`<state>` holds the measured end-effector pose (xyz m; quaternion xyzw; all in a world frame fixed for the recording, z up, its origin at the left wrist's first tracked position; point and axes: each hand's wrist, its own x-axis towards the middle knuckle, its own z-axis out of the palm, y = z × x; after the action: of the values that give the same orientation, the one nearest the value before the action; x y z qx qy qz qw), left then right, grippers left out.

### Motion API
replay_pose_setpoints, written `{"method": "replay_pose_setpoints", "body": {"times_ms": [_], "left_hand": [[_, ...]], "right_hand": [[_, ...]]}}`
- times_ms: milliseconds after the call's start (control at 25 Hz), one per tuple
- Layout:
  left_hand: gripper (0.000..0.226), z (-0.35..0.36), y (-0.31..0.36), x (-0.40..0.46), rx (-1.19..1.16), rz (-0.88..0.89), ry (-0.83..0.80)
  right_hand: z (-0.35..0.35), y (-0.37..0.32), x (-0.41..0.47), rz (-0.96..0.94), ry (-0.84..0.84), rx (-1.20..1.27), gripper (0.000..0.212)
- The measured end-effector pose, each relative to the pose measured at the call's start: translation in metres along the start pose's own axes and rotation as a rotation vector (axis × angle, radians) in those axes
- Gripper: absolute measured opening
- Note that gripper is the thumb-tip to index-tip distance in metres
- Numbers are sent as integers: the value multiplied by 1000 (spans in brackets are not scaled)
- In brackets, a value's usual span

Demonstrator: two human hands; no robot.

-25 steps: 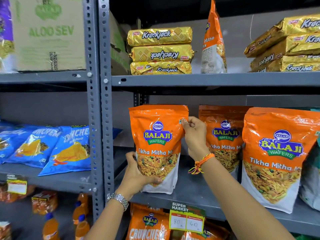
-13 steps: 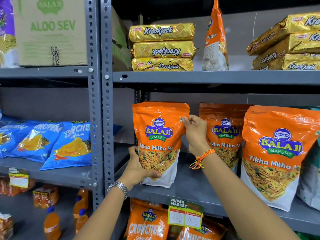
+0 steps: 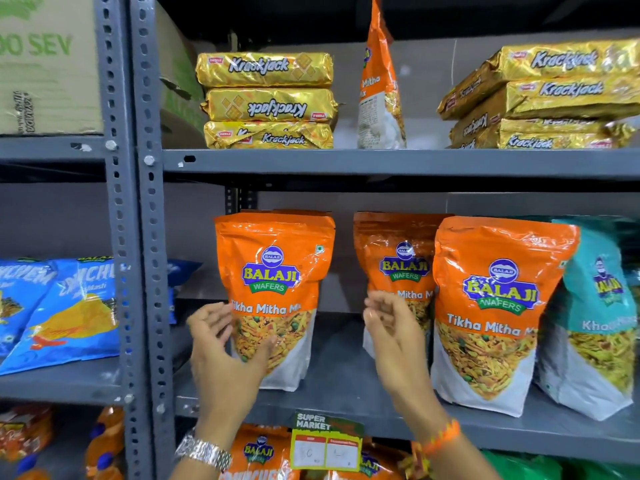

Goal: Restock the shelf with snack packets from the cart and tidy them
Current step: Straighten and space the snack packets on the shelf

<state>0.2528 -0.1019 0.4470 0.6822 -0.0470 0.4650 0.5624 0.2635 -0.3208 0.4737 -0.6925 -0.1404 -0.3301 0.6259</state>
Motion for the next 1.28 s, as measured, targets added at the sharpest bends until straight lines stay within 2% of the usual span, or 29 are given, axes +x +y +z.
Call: {"method": "replay_pose_setpoints", "body": {"times_ms": [80,160,280,320,400,560,640,720,920,1120,1280], "left_hand": [[52,18,20,-5,-23,30,-52],[40,46,33,-5,-46,6,-181],[49,98,40,-4,-94,-141,-483],[58,118,38,-5,-110,-228,-585],[77,154,27,-3,-135,-396,-714],[95,191,16,18,-209,-512,-653],[87,198,18,29,-286,-534,-642],[66,203,23,38,-330,-563,-672],[34,209,24,47,-364,-618,-697],[33,218,24,42,-437,-586,-671],[28,225,23,41,-446,-553,-682]], "right_hand": [[-29,15,-28,-70,93,-90,29],[-52,28,-41,-86,214,-187,33],[-72,36,-45,-98,329,-303,40],[-74,38,-47,-116,308,-346,42],[-71,42,-50,-128,152,-450,41],[-46,53,-40,-17,-233,-691,52],[-32,51,-27,70,-296,-757,57],[-21,50,-13,150,-343,-826,61],[-10,53,6,233,-307,-939,44],[-10,63,8,262,-226,-916,51],[-15,66,13,247,-201,-900,48]]}}
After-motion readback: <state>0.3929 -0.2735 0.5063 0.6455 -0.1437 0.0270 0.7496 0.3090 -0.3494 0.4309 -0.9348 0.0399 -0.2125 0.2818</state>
